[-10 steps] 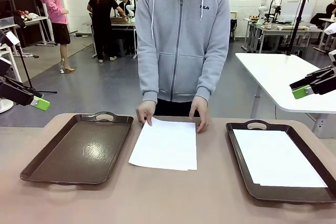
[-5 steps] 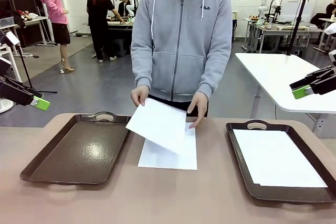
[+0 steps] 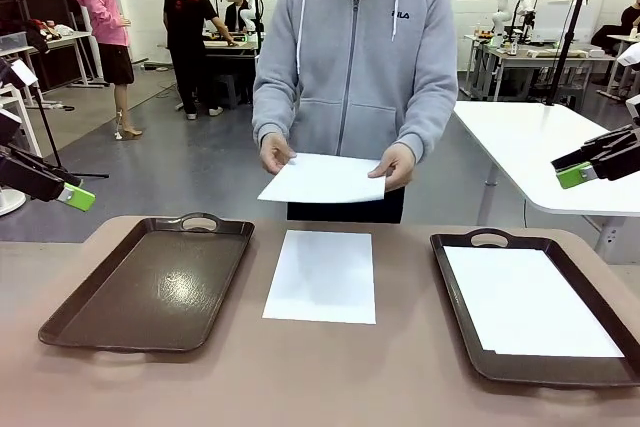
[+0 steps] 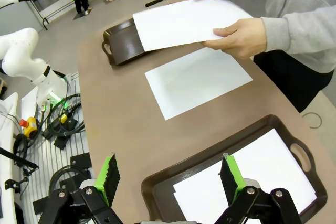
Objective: Sort the A4 documents.
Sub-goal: Receive the A4 Paper.
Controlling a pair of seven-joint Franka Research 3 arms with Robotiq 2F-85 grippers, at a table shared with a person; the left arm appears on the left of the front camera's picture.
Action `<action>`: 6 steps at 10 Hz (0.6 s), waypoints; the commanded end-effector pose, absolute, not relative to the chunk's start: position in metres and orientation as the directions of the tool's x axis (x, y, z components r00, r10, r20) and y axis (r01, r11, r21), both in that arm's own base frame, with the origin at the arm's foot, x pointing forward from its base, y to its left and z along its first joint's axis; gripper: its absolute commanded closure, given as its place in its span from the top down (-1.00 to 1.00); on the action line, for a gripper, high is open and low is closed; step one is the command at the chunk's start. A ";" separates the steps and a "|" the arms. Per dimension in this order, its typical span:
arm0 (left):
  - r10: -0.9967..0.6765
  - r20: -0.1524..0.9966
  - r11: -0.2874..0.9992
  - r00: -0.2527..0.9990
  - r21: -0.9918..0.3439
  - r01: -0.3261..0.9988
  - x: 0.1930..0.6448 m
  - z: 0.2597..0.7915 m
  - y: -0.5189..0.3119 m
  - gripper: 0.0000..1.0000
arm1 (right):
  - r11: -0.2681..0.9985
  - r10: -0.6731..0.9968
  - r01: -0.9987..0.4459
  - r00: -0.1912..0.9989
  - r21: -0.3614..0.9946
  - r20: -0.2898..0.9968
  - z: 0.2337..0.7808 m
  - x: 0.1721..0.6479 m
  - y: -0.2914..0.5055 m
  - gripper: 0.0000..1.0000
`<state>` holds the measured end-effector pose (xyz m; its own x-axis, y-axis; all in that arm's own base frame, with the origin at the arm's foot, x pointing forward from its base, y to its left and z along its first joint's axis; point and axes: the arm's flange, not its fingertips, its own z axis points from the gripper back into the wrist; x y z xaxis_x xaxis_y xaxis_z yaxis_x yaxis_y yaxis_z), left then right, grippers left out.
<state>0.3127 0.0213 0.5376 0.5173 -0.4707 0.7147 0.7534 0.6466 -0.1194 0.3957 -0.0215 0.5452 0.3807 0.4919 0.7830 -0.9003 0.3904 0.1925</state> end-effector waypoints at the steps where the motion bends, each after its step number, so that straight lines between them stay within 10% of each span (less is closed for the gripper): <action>1: -0.473 0.727 0.628 0.497 -0.117 0.769 0.314 0.536 0.023 1.00 | 0.386 0.490 -0.902 0.377 0.193 0.786 0.544 0.394 -0.020 1.00; 6: -0.473 0.727 0.628 0.497 -0.117 0.769 0.314 0.536 0.023 1.00 | 0.386 0.490 -0.902 0.377 0.193 0.786 0.544 0.394 -0.020 1.00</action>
<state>0.3127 0.0213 0.5376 0.5173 -0.4707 0.7147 0.7534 0.6466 -0.1194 0.3957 -0.0215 0.5452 0.3807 0.4919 0.7830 -0.9003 0.3904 0.1925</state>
